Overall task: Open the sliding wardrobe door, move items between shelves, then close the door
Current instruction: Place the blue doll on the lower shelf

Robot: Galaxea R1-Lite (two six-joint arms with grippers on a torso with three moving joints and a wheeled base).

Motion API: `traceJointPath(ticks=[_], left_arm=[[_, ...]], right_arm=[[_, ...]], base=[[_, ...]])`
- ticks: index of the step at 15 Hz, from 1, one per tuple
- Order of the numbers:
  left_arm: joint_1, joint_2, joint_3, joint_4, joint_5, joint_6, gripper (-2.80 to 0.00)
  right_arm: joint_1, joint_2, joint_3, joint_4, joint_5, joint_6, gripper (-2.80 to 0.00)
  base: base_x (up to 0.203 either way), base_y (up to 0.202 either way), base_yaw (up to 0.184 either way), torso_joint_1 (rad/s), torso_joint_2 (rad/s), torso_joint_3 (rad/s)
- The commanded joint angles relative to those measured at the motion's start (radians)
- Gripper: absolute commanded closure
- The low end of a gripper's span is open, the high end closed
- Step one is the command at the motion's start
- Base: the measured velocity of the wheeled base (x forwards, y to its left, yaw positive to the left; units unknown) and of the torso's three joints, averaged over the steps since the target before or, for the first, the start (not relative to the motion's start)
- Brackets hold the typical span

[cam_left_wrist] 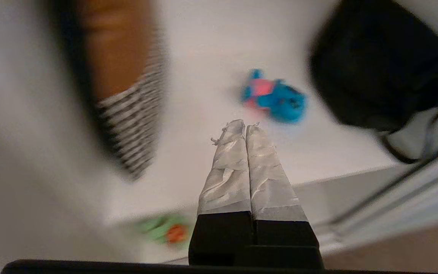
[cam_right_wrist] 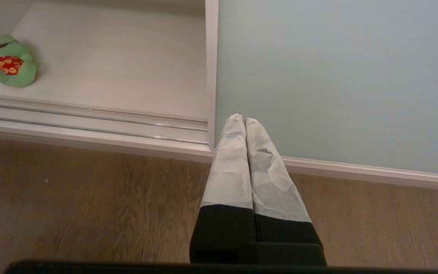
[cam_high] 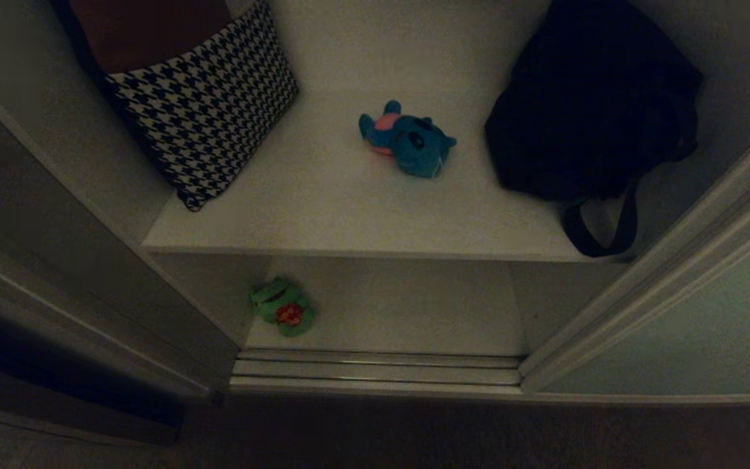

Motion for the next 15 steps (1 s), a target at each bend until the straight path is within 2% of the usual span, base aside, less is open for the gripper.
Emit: traceJointPath(ticks=[1,4,8,11,13,14,15], left_arm=[[-0.058,0.337,-0.194,0.038,-0.011,-0.01,0.0],[-0.189,0.614,-0.44,0.083,0.034,-0.071,0.0],[-0.342,0.897,-0.519,-0.073,0.246,-0.095,0.0],[-0.416,0.979,-0.514,-0.123,0.31,-0.261,0.0],[-0.459,1.036,-0.513,-0.173,0.402,-0.329,0.0],[-0.477,1.065,-0.516,-0.213,0.445,-0.345,-2.8],[-0.486,1.088,-0.519,-0.246,0.463,-0.351,-2.8]], right_arm=[[0.0,0.0,0.0,0.0,0.0,-0.001,0.0],[0.0,0.0,0.0,0.0,0.0,0.0,0.0],[0.0,0.0,0.0,0.0,0.0,0.0,0.0],[0.0,0.0,0.0,0.0,0.0,-0.001,0.0],[0.0,0.0,0.0,0.0,0.0,-0.001,0.0],[0.0,0.0,0.0,0.0,0.0,-0.001,0.0],[0.0,0.0,0.0,0.0,0.0,-0.001,0.0]], base=[[0.0,0.0,0.0,0.0,0.0,0.0],[0.0,0.0,0.0,0.0,0.0,0.0],[0.0,0.0,0.0,0.0,0.0,0.0],[0.0,0.0,0.0,0.0,0.0,0.0],[0.0,0.0,0.0,0.0,0.0,0.0],[0.0,0.0,0.0,0.0,0.0,0.0],[0.0,0.0,0.0,0.0,0.0,0.0]])
